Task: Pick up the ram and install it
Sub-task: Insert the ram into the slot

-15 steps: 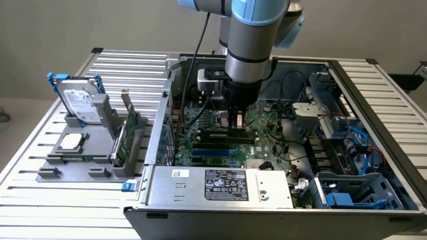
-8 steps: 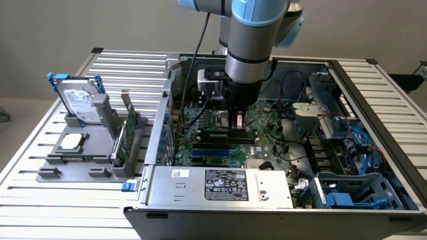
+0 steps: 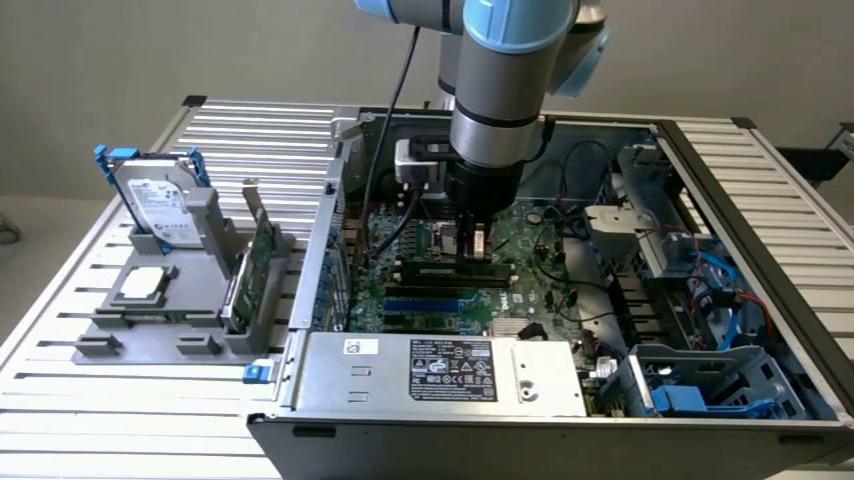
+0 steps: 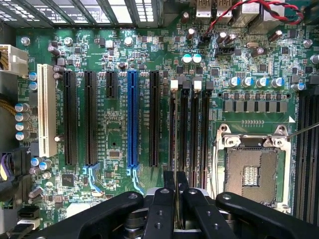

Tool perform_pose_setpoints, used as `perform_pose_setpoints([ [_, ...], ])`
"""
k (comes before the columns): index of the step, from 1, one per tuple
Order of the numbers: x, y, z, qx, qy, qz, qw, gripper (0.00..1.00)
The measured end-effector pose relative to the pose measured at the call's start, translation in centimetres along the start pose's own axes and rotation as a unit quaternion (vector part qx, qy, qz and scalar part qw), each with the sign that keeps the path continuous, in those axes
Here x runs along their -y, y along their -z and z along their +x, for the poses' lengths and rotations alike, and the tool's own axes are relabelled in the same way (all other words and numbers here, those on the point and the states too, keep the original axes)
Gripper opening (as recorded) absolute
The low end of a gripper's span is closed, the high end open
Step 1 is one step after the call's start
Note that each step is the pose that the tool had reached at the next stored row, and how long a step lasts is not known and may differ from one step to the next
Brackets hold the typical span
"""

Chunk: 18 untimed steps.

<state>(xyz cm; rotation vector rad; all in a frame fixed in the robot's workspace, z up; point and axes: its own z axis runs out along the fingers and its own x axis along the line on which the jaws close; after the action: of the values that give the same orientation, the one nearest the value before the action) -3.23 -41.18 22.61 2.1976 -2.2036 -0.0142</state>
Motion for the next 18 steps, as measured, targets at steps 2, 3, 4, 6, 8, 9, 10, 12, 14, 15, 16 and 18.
perform_pose_setpoints([
  [2,0.00,0.00,0.01,0.0000,0.000,0.0001,1.0000,0.13],
  [3,0.00,-0.01,0.02,0.0000,0.000,0.0000,1.0000,0.13],
  [4,0.00,0.00,0.02,0.0001,0.000,0.0001,1.0000,0.13],
  [6,0.00,0.07,0.02,0.0003,0.000,0.0001,1.0000,0.13],
  [8,0.00,0.28,0.02,0.0004,0.000,-0.0001,1.0000,0.13],
  [9,0.00,0.38,0.03,0.0003,0.000,-0.0003,1.0000,0.13],
  [10,-0.01,0.46,0.04,0.0004,0.000,-0.0004,1.0000,0.13],
  [12,-0.01,0.49,0.06,0.0005,0.000,-0.0005,1.0000,0.13],
  [14,-0.01,0.50,0.12,0.0003,0.000,-0.0006,1.0000,0.13],
  [15,-0.01,0.50,0.15,0.0003,0.000,-0.0006,1.0000,0.13],
  [16,-0.01,0.50,0.17,0.0003,0.000,-0.0006,1.0000,0.13],
  [18,0.00,0.49,0.20,0.0004,0.000,-0.0005,1.0000,0.13],
])
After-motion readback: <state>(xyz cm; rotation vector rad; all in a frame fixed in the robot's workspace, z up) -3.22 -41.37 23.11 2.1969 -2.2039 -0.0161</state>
